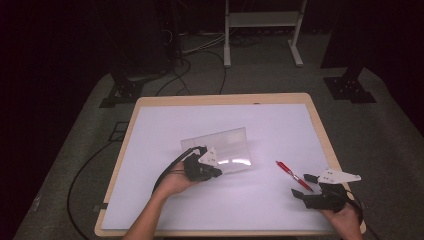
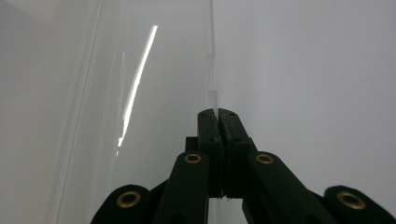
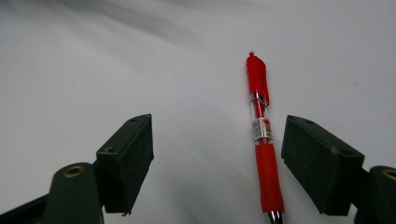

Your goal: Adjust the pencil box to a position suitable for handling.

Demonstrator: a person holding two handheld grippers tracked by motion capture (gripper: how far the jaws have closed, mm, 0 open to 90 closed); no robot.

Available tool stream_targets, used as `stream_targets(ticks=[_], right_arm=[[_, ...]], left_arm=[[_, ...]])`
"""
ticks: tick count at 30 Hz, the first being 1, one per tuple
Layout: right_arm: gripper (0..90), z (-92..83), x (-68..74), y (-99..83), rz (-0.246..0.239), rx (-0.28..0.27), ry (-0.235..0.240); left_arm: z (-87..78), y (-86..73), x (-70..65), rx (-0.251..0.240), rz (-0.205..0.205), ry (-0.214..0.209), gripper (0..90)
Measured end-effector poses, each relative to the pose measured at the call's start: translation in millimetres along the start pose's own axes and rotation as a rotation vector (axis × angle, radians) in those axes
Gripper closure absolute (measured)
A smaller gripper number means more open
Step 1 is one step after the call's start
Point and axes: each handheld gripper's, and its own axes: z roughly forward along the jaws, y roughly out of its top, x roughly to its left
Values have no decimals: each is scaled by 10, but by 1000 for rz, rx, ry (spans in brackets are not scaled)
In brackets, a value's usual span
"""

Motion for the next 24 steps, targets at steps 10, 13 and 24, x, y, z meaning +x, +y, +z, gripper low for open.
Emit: stream_targets(ticks=[10,13,24], right_arm=[[242,0,-11,-5,2,2,-1],[242,6,-10,-8,3,5,-1],[242,7,-13,-11,2,3,-2]], left_arm=[[104,27,-60,-2,11,-34,891],[147,42,-91,2,18,-54,891],[249,62,-153,10,28,-96,891]])
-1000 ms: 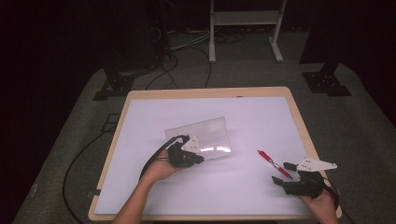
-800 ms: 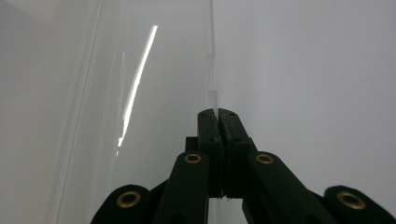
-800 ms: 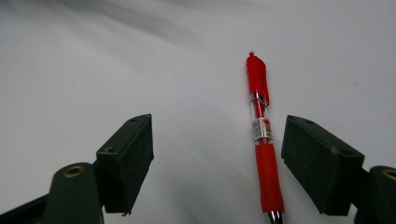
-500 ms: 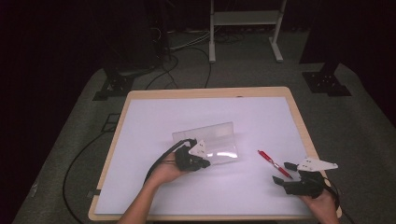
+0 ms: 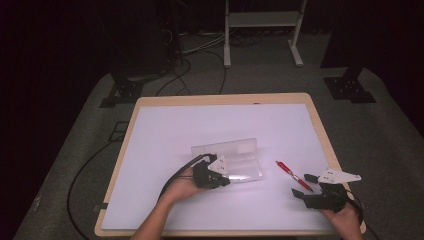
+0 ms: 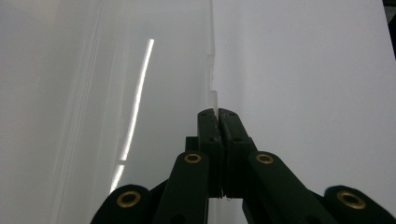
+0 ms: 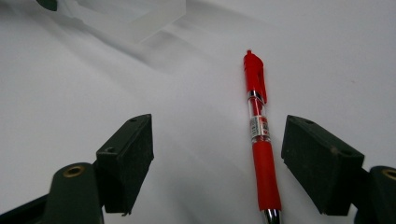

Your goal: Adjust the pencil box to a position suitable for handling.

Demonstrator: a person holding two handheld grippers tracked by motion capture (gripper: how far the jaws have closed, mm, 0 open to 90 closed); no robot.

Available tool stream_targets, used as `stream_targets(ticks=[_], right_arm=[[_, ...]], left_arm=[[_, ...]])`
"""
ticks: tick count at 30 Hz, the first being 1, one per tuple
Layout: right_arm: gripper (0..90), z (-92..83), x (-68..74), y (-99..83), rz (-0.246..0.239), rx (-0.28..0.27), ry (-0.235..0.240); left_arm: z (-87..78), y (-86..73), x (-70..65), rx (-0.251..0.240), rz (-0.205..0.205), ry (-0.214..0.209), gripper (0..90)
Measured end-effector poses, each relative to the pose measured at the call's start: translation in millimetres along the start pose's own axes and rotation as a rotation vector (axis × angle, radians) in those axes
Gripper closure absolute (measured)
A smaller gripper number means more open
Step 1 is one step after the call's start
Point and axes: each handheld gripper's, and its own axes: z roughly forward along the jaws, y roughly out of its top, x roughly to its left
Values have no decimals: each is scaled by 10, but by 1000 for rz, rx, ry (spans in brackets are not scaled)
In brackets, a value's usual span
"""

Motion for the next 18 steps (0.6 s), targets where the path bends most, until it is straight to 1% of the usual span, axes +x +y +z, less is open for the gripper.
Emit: stream_targets(ticks=[2,6,9,12,17,18], right_arm=[[242,-1,-1,1,-3,2,0],[242,1,0,2,-4,4,1],[242,3,3,1,-5,5,3],[240,6,11,3,-5,4,4],[240,13,9,3,-7,5,4],[240,13,9,3,-7,5,5]], left_arm=[[12,3,-5,-3,-1,-9,891],[26,-1,-4,-3,-3,-13,891],[29,-6,0,6,3,-12,890],[54,-9,-5,11,-6,-28,890],[78,-19,6,18,-7,-41,885],[88,-23,5,14,-14,-43,885]])
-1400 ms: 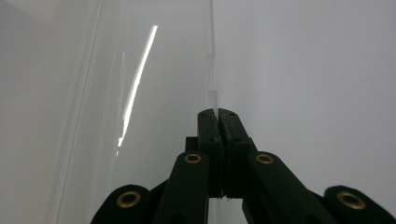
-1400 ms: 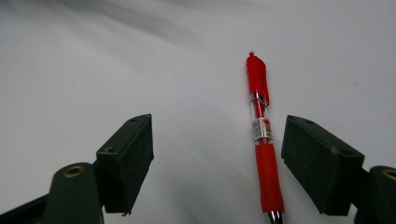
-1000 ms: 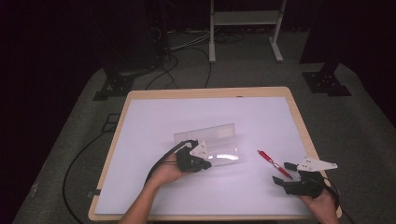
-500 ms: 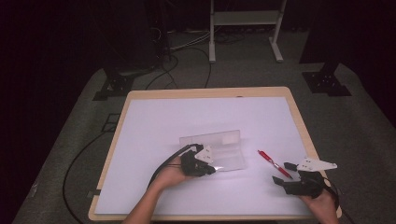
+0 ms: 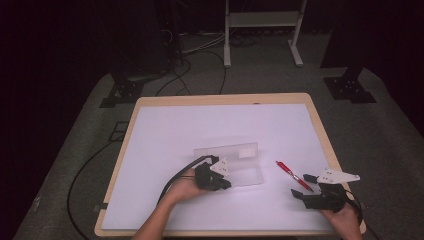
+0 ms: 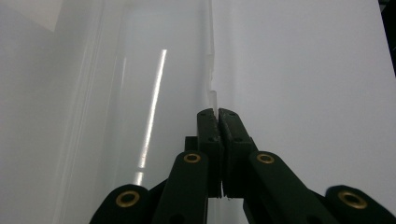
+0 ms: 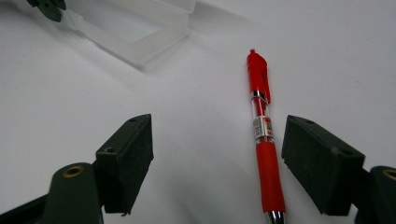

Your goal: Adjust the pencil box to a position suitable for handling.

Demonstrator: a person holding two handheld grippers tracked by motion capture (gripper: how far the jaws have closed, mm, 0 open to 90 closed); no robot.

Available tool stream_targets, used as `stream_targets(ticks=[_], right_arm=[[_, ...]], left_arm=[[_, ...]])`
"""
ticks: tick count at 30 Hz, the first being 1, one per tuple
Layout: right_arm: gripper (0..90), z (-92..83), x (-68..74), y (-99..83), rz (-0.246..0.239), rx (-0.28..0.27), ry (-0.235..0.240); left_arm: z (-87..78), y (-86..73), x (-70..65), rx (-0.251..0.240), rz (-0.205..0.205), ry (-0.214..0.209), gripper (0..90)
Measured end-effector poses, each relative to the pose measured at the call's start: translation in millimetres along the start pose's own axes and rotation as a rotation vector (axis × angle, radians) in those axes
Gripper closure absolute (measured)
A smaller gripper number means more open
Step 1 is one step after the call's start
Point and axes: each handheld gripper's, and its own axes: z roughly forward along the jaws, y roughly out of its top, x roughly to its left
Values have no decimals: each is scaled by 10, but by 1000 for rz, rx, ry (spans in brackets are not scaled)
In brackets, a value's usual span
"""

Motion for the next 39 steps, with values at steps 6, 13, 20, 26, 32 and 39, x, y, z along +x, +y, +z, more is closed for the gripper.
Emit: stream_targets(ticks=[6,13,20,26,32,39], right_arm=[[240,5,2,-1,-2,0,2],[240,17,10,2,-2,8,5],[237,35,19,7,-10,14,9],[231,58,22,22,-11,23,6],[216,82,37,80,-15,39,2],[203,85,13,111,3,45,3]], left_arm=[[23,-29,11,4,-8,-9,884],[13,-57,17,-15,-24,-18,871],[-35,-70,15,-33,-36,-28,769],[-157,-103,-4,-81,-51,-18,695],[-363,-193,-10,-133,-75,23,605],[-632,-414,-20,-197,-117,84,554]])
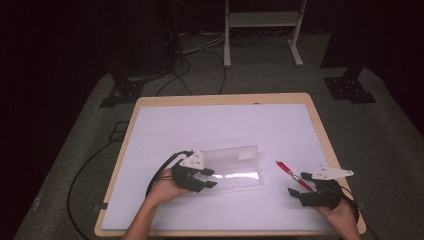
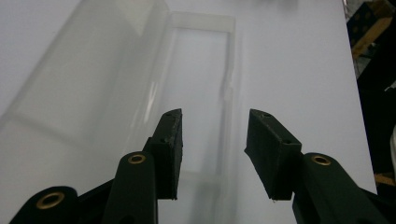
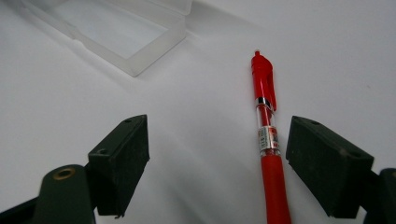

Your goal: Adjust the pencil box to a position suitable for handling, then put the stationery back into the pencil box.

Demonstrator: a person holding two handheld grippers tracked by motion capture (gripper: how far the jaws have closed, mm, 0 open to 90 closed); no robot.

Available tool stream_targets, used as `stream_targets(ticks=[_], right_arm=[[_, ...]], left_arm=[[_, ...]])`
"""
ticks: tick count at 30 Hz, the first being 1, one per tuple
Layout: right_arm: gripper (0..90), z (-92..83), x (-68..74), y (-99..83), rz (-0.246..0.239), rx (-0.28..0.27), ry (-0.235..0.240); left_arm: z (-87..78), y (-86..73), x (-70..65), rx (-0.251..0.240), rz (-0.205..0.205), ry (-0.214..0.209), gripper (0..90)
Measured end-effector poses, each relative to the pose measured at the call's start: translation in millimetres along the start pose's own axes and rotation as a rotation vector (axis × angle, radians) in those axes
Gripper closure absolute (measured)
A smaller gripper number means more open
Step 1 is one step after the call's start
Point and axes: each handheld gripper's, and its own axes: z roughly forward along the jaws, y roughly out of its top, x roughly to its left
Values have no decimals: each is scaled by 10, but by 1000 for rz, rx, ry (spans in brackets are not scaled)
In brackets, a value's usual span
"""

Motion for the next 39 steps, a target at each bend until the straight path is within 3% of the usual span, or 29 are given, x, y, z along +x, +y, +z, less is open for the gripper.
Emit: stream_targets(ticks=[11,19,29,30,39], right_arm=[[189,35,-60,139,-14,32,6],[194,40,-112,223,-6,28,-2],[223,89,-173,279,3,51,-6],[229,103,-184,294,1,61,-7],[273,181,-181,322,1,114,-1]], left_arm=[[-493,-370,0,-85,-84,122,452],[-644,-508,-7,-100,-125,158,414],[-712,-629,-3,-93,-157,188,368],[-728,-651,-5,-99,-164,218,345],[-819,-766,3,-126,-212,266,277]])
